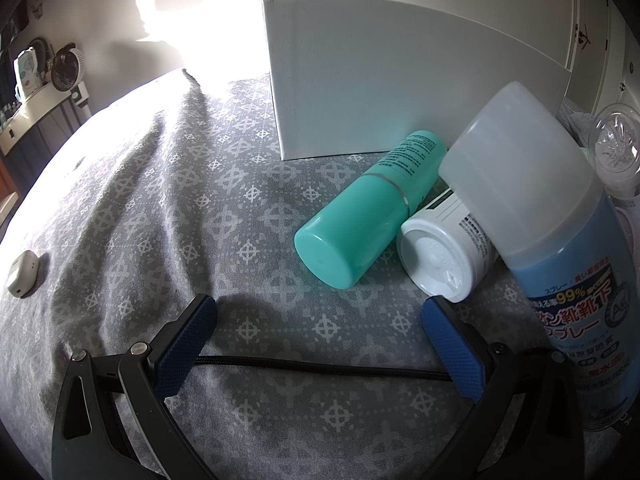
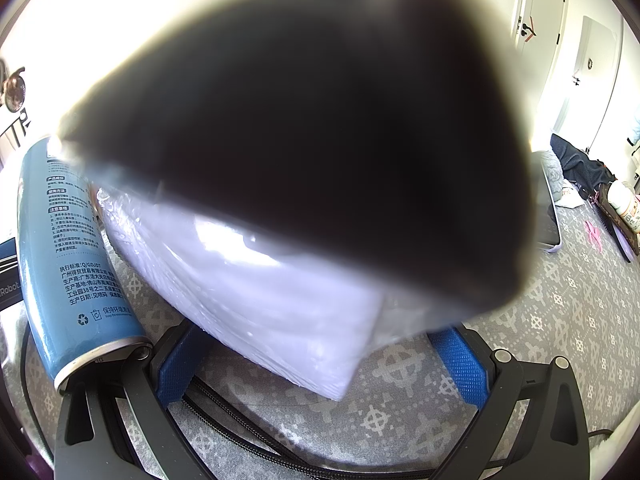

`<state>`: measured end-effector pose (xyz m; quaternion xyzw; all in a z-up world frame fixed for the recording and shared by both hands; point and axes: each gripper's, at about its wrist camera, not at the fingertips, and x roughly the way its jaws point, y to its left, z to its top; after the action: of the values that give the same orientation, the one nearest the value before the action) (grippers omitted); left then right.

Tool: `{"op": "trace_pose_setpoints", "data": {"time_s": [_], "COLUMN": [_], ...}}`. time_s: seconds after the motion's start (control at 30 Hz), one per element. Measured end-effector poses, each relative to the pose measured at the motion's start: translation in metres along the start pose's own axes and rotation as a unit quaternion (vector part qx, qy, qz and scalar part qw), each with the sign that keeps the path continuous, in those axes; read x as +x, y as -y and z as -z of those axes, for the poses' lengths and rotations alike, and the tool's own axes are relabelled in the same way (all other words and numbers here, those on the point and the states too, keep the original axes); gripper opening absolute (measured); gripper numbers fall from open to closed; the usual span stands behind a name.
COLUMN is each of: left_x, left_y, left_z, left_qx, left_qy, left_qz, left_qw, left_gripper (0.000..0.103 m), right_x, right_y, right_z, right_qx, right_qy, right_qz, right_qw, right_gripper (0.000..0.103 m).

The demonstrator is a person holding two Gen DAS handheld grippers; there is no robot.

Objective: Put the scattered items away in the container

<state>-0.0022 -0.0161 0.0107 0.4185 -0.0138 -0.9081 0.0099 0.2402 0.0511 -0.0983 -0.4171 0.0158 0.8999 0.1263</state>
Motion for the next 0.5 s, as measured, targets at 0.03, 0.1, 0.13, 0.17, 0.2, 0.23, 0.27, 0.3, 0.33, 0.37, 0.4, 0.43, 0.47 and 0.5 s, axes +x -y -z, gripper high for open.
{"op": "trace_pose_setpoints", "data": {"time_s": [0.03,0.1,0.13,0.17,0.2,0.23,0.27,0.3,0.33,0.37,0.4,0.43,0.47,0.5], "left_x": [0.000,0.000,0.000,0.000,0.000,0.000,0.000,0.000,0.000,0.000,0.000,0.000,0.000,0.000], "left_y": [0.000,0.000,0.000,0.000,0.000,0.000,0.000,0.000,0.000,0.000,0.000,0.000,0.000,0.000], "left_z": [0.000,0.000,0.000,0.000,0.000,0.000,0.000,0.000,0.000,0.000,0.000,0.000,0.000,0.000], "left_qx": [0.000,0.000,0.000,0.000,0.000,0.000,0.000,0.000,0.000,0.000,0.000,0.000,0.000,0.000], "left_qy": [0.000,0.000,0.000,0.000,0.000,0.000,0.000,0.000,0.000,0.000,0.000,0.000,0.000,0.000], "left_qz": [0.000,0.000,0.000,0.000,0.000,0.000,0.000,0.000,0.000,0.000,0.000,0.000,0.000,0.000], "left_qw": [1.0000,1.0000,1.0000,1.0000,1.0000,1.0000,1.0000,1.0000,1.0000,1.0000,1.0000,1.0000,1.0000,1.0000], "left_gripper": [0.103,0.103,0.103,0.103,0.103,0.103,0.103,0.103,0.103,0.103,0.103,0.103,0.103,0.103], "right_x": [0.000,0.007,0.010,0.013,0.016,0.019,0.021,0.023,0.026,0.029,0.033,0.036,0.039,0.042], "right_y": [0.000,-0.001,-0.002,-0.003,-0.003,-0.004,-0.004,-0.004,-0.005,-0.006,-0.006,-0.007,-0.008,-0.008], "right_z": [-0.001,0.001,0.001,0.002,0.003,0.004,0.004,0.004,0.005,0.006,0.007,0.007,0.008,0.009], "right_qx": [0.000,0.000,0.000,0.000,0.000,0.000,0.000,0.000,0.000,0.000,0.000,0.000,0.000,0.000], "right_qy": [0.000,0.000,0.000,0.000,0.000,0.000,0.000,0.000,0.000,0.000,0.000,0.000,0.000,0.000], "right_qz": [0.000,0.000,0.000,0.000,0.000,0.000,0.000,0.000,0.000,0.000,0.000,0.000,0.000,0.000], "right_qw": [1.000,1.000,1.000,1.000,1.000,1.000,1.000,1.000,1.000,1.000,1.000,1.000,1.000,1.000], "right_gripper": [0.103,0.103,0.103,0.103,0.103,0.103,0.103,0.103,0.103,0.103,0.103,0.103,0.103,0.103]}}
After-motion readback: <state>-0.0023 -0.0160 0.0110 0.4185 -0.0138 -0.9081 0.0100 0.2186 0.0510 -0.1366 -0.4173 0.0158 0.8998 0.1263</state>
